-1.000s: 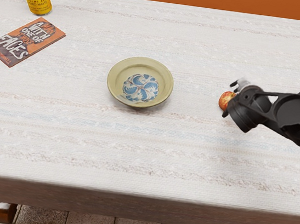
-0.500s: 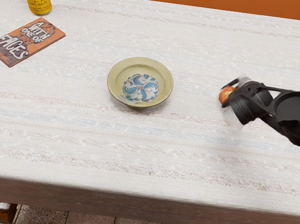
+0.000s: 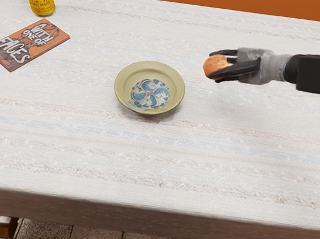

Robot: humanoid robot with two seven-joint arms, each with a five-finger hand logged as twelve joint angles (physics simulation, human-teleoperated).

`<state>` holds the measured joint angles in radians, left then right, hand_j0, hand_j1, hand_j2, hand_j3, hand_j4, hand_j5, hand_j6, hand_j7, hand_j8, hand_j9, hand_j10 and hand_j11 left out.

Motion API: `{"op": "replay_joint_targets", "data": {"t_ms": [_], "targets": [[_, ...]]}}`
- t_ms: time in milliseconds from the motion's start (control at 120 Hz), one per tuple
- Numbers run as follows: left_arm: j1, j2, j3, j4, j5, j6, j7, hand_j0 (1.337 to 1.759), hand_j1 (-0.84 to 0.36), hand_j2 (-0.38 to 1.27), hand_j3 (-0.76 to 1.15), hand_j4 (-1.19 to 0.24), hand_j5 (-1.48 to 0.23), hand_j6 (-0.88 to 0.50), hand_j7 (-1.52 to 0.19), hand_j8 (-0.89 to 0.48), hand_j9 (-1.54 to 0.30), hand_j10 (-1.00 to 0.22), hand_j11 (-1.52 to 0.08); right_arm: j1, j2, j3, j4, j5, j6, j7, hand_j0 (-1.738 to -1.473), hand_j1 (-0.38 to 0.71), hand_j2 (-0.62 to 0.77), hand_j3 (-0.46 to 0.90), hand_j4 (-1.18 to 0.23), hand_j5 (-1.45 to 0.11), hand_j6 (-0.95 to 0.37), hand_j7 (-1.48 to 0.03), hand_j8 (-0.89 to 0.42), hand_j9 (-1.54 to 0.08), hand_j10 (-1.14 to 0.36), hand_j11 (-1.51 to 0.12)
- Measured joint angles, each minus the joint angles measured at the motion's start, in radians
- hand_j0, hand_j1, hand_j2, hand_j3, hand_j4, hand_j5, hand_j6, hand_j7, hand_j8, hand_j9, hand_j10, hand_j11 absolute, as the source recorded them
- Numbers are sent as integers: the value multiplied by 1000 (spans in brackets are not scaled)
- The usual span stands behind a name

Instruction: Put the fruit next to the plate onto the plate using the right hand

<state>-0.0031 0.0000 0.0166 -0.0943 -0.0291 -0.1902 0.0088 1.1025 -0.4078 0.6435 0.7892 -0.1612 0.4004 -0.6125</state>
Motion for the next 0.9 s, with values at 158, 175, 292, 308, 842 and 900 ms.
{"op": "replay_joint_targets", "data": {"t_ms": [158,175,292,308,842,900], "targets": [[0,0,0,0,0,0,0,1658,349,0,0,-1,-1,-1,-1,-1,-1,-1,-1,32,156,24,-65,18,49,0,-1642,238,16,-1,-551,-1156,-281,-1100,-271,-1144,-722,-1131],[0,0,0,0,0,0,0,1658,349,0,0,-1,-1,-1,-1,-1,-1,-1,-1,35,174,25,-73,19,51,0,-1642,233,3,-2,-558,-1158,-291,-1103,-278,-1148,-730,-1132],[0,0,0,0,0,0,0,1658,349,0,0,-1,-1,-1,-1,-1,0,-1,0,46,292,24,-134,-22,60,0,-1640,240,34,-1,-557,-1179,-294,-1116,-271,-1176,-732,-1143],[0,0,0,0,0,0,0,1658,349,0,0,-1,-1,-1,0,-1,0,-1,0,47,303,23,-140,-27,60,0,-1640,238,51,-1,-563,-1181,-297,-1118,-272,-1179,-734,-1144],[0,0,0,0,0,0,0,1658,349,0,0,-1,-1,-1,-1,-1,-1,-1,-1,114,387,-64,-313,-84,64,2,-1649,101,250,0,-428,-840,-290,-781,-254,-851,-551,-832],[0,0,0,0,0,0,0,1658,349,0,0,-1,-1,-1,-1,-1,-1,-1,-1,119,388,-71,-325,-86,61,2,-1651,-10,187,0,-319,-633,-217,-587,-189,-641,-413,-625]]}}
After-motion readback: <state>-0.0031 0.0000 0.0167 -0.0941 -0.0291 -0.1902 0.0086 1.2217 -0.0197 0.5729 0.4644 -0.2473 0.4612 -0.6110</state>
